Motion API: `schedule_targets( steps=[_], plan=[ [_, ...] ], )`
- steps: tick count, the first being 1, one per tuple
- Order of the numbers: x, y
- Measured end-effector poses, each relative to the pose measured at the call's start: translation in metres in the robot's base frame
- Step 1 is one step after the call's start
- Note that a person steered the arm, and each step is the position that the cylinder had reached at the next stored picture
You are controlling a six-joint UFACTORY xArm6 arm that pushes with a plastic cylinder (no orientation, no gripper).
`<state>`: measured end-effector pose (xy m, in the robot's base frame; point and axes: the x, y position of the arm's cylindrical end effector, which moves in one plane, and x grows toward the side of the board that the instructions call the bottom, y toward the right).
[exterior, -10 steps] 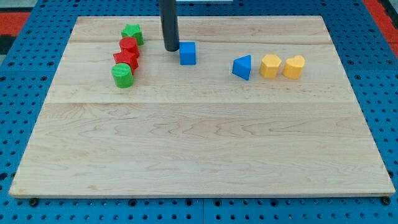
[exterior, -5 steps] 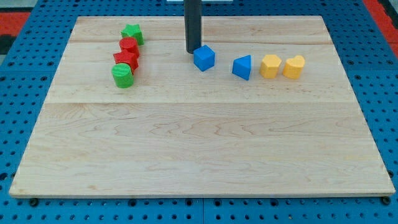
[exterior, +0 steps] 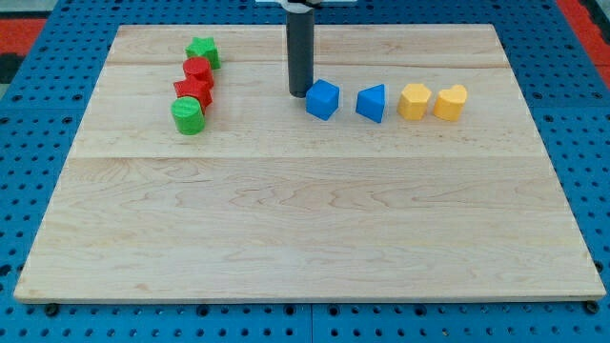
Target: Keep the blue cube parallel left to the blue triangle
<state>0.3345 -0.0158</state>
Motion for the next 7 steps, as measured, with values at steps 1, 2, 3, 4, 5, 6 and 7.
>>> schedule_targets(
  steps=[1, 2, 3, 4, 5, 6, 7],
  plan=[
    [0.023, -0.020],
    [0.058, -0.019],
    [0.091, -0.021],
    [0.104, -0.026],
    [0.086, -0.042],
    [0.048, -0.057],
    [0.008, -0.055]
  ],
)
